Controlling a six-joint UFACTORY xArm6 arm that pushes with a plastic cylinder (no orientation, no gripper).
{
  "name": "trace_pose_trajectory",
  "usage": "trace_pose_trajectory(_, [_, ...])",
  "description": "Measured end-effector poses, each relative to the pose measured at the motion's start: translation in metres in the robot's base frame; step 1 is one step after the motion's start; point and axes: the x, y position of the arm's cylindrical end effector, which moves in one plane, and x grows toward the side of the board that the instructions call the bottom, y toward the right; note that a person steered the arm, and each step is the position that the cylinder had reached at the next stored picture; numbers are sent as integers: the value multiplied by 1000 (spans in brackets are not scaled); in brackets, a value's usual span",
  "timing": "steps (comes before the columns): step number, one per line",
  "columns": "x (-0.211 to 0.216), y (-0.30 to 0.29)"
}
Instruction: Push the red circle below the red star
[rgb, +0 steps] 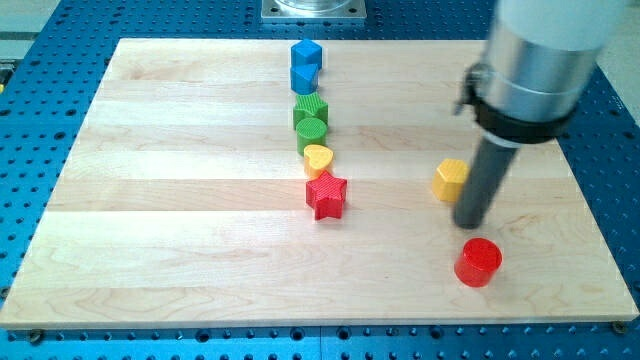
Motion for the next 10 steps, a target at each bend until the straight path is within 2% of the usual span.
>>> trace_pose_trajectory(1, [23,36])
trace_pose_trajectory(2, [64,7])
trace_pose_trajectory(3, [83,-2])
trace_pose_trajectory(4, [52,-67])
trace_pose_trajectory(5, [48,-65])
trace_pose_trajectory(6, [29,-22])
trace_pose_trajectory(8, [24,-124])
trace_pose_trajectory(10, [35,-143])
